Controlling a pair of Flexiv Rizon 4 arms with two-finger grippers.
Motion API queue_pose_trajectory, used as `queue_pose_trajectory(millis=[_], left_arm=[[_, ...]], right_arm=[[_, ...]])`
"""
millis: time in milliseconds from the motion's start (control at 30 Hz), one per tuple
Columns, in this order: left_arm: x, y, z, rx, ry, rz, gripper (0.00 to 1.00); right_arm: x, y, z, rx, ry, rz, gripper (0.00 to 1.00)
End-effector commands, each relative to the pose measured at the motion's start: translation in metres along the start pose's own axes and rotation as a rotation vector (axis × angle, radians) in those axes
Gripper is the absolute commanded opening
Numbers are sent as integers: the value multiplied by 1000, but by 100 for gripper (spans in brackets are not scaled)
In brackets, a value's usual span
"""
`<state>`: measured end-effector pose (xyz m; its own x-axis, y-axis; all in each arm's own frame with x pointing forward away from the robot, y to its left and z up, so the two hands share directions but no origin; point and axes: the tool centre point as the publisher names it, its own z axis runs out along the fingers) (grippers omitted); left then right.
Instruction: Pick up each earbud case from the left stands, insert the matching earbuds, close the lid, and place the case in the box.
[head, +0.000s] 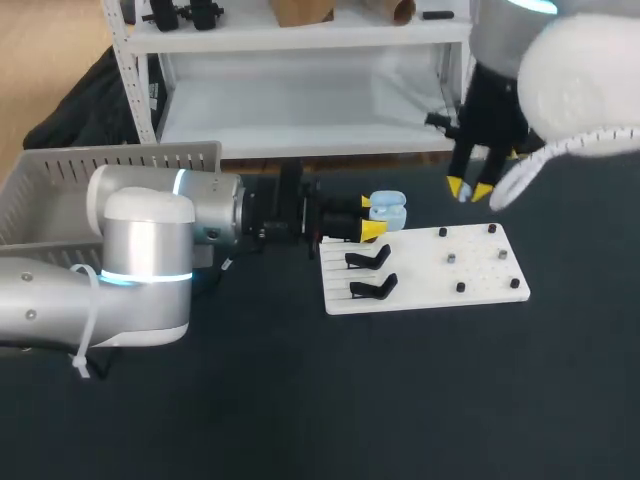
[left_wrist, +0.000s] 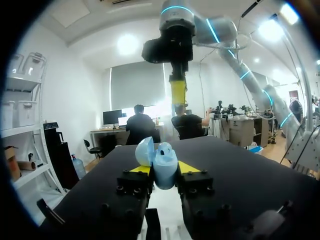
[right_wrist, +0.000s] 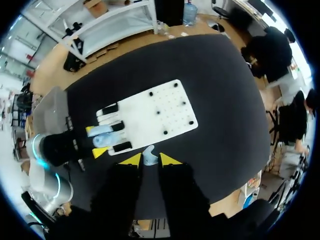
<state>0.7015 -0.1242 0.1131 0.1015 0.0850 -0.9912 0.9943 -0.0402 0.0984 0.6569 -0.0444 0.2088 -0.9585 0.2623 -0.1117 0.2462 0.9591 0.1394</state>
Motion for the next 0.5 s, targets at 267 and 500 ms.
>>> queue_pose_trajectory(millis=[267, 500], left_arm=[[1, 0, 0, -2, -2, 2, 0], [1, 0, 0, -2, -2, 2, 0]], right_arm=[[26, 37, -13, -8, -41, -195, 0], [26, 37, -13, -8, -41, -195, 0]])
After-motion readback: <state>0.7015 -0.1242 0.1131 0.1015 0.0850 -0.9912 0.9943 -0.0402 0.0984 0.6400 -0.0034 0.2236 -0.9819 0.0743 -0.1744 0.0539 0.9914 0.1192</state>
